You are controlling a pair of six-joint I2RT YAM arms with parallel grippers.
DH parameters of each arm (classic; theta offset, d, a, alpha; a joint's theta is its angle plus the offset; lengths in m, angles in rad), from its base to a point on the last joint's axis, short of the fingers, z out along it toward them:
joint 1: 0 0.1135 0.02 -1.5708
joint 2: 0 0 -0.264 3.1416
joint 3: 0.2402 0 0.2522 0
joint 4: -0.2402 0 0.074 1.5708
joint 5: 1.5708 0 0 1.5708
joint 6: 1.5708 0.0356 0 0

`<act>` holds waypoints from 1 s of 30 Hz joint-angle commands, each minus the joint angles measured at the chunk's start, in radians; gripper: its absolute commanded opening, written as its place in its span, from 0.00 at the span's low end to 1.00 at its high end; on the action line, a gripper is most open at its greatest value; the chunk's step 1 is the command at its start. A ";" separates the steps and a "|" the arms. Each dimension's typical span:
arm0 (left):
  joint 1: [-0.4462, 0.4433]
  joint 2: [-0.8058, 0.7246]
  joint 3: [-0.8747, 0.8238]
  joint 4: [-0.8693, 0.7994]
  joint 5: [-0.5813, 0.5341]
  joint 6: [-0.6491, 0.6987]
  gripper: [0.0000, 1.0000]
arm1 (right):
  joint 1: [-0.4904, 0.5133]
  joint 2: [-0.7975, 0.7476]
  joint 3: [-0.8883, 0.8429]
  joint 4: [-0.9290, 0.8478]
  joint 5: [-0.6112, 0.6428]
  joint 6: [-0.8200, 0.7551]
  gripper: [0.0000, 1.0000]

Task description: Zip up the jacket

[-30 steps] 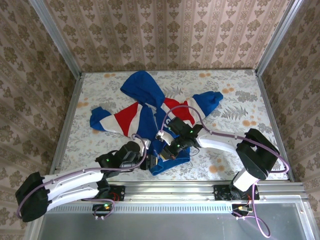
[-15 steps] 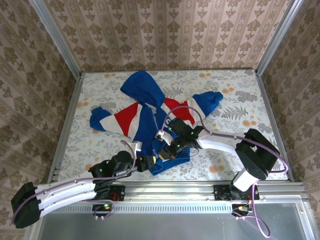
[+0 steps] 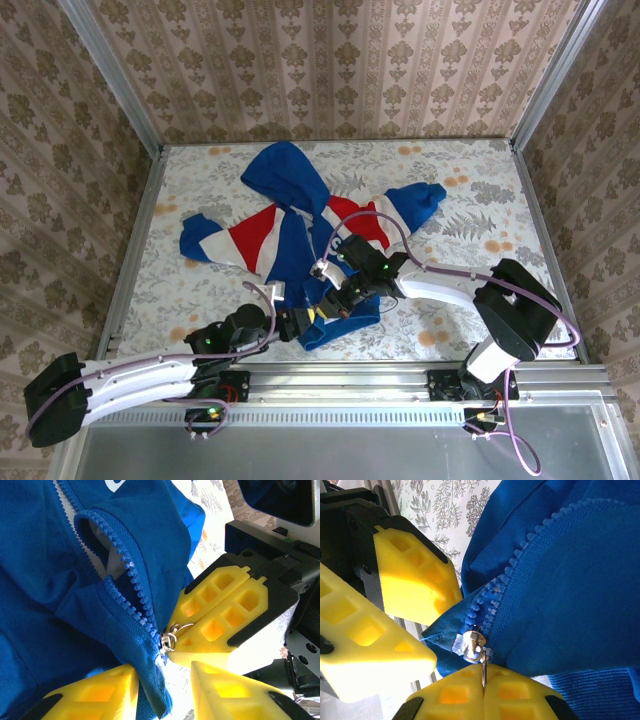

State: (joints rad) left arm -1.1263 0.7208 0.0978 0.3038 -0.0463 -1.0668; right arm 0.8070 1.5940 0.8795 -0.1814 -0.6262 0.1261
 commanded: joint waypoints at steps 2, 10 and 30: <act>-0.007 0.026 -0.013 0.066 -0.017 -0.010 0.31 | -0.001 -0.031 -0.011 0.019 -0.030 0.007 0.00; -0.011 0.101 0.036 0.100 -0.033 0.043 0.02 | 0.002 -0.070 -0.009 0.012 -0.027 0.014 0.00; -0.095 0.135 0.175 -0.247 0.010 0.165 0.00 | 0.003 -0.107 0.115 -0.140 0.122 0.102 0.00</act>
State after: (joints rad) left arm -1.1946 0.8330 0.2523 0.1417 -0.0570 -0.9367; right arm 0.8131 1.5108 0.9497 -0.3592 -0.5518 0.1795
